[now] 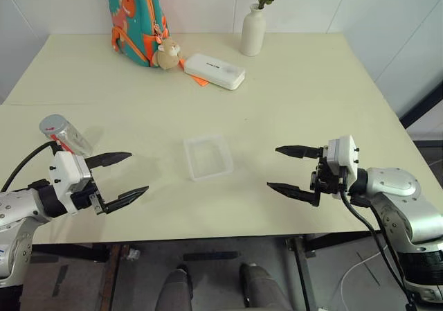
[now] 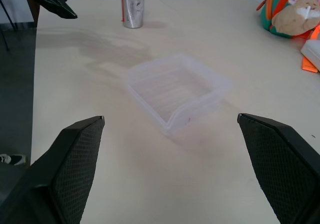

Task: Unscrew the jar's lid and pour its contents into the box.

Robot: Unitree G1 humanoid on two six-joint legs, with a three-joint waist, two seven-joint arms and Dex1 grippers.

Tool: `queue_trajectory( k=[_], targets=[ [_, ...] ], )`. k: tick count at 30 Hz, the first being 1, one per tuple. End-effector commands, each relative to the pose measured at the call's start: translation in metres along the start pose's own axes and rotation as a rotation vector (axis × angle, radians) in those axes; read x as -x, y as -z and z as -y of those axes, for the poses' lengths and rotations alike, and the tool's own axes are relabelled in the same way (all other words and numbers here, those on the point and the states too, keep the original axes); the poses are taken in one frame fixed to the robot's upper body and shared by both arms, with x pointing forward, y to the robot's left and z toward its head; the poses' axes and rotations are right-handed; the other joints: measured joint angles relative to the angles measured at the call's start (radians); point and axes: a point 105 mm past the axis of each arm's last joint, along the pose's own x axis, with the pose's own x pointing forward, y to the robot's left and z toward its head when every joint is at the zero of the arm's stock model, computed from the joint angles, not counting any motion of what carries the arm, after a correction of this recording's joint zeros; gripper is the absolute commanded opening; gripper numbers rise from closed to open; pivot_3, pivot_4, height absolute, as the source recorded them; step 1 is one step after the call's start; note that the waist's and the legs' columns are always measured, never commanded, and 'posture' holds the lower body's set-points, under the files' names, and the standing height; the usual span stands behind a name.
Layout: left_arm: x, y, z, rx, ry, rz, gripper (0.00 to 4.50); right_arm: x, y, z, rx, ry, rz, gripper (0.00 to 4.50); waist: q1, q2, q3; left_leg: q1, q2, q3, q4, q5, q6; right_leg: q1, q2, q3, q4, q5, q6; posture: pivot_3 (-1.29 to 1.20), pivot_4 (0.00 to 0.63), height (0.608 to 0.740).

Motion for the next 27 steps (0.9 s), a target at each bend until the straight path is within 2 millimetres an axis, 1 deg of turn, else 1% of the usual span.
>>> queue_trajectory(
  k=[1, 3, 6, 10, 12, 14, 16, 18, 21, 24, 27],
  targets=[
    [0.007, -0.009, -0.002, -0.034, -0.057, 0.021, 4.49, -0.004, -0.002, 0.003, 0.026, -0.026, 0.011, 4.5, -0.002, 0.0, 0.0, 0.0, 0.0, 0.001, 0.0, 0.0, 0.0, 0.0, 0.0, 0.001, 0.0, 0.0, 0.0, 0.0, 0.15, 0.74],
    [0.012, -0.007, 0.001, -0.032, -0.088, 0.012, 4.49, -0.008, 0.001, 0.004, 0.023, -0.042, 0.011, 4.5, -0.007, 0.0, 0.0, 0.001, 0.0, 0.002, 0.0, 0.0, 0.0, 0.0, 0.0, 0.003, 0.0, 0.0, 0.0, 0.0, 0.15, 0.74],
    [0.024, 0.002, 0.006, 0.009, -0.172, -0.009, 4.49, -0.015, -0.002, 0.005, 0.03, -0.071, 0.026, 4.5, -0.012, 0.0, 0.0, 0.001, 0.0, 0.003, 0.0, -0.001, 0.002, 0.0, 0.0, 0.004, 0.0, 0.0, 0.0, 0.0, 0.15, 0.74],
    [0.063, 0.03, -0.015, 0.119, -0.632, 0.028, 4.49, -0.041, -0.027, 0.01, 0.034, -0.104, 0.138, 4.5, -0.025, 0.0, 0.0, 0.001, 0.0, 0.005, 0.001, -0.001, 0.002, -0.001, 0.0, 0.006, 0.001, 0.004, 0.007, 0.0, 0.15, 0.74],
    [0.076, 0.041, -0.018, 0.143, -0.78, 0.021, 4.49, -0.055, -0.043, 0.008, 0.024, -0.128, 0.194, 4.5, -0.024, 0.0, 0.0, 0.001, 0.001, 0.004, 0.002, -0.001, 0.002, -0.001, 0.001, 0.005, 0.002, 0.006, 0.011, 0.0, 0.15, 0.74],
    [0.084, 0.052, -0.019, 0.155, -0.902, -0.002, 4.49, -0.067, -0.056, 0.003, 0.03, -0.162, 0.235, 4.5, -0.023, 0.0, 0.0, 0.001, 0.001, 0.004, 0.004, -0.001, 0.002, -0.001, 0.001, 0.005, 0.003, 0.006, 0.011, 0.0, 0.15, 0.74],
    [0.085, 0.065, -0.022, 0.161, -0.993, -0.049, 4.49, -0.079, -0.067, 0.0, 0.025, -0.176, 0.272, 4.5, -0.022, -0.001, -0.001, 0.001, 0.0, 0.004, 0.005, -0.001, 0.002, 0.0, 0.001, 0.006, 0.003, 0.006, 0.011, 0.0, 0.15, 0.74],
    [0.082, 0.073, -0.027, 0.162, -1.058, -0.069, 4.49, -0.086, -0.074, 0.0, 0.018, -0.182, 0.3, 4.5, -0.018, -0.003, -0.002, 0.001, 0.0, 0.004, 0.006, -0.001, 0.002, 0.0, 0.001, 0.006, 0.003, 0.006, 0.01, 0.0, 0.15, 0.74],
    [0.077, 0.072, -0.043, 0.178, -1.13, -0.013, 4.49, -0.097, -0.083, -0.006, 0.028, -0.207, 0.327, 4.5, -0.012, -0.005, -0.003, 0.0, 0.0, 0.004, 0.007, -0.001, 0.002, 0.0, 0.001, 0.006, 0.003, 0.005, 0.006, 0.0, 0.15, 0.74],
    [0.066, 0.074, -0.06, 0.161, -1.116, -0.003, 4.49, -0.103, -0.088, -0.008, 0.042, -0.22, 0.34, 4.5, -0.012, -0.008, -0.005, 0.0, 0.0, 0.004, 0.007, -0.001, 0.002, 0.0, 0.001, 0.006, 0.003, 0.006, 0.006, 0.0, 0.15, 0.74],
    [0.066, 0.072, -0.078, 0.138, -1.114, 0.015, 4.49, -0.106, -0.092, -0.008, 0.054, -0.219, 0.352, 4.5, -0.013, -0.009, -0.005, 0.0, 0.0, 0.004, 0.006, -0.001, 0.002, 0.0, 0.001, 0.006, 0.003, 0.007, 0.009, 0.0, 0.15, 0.74]
  ],
)
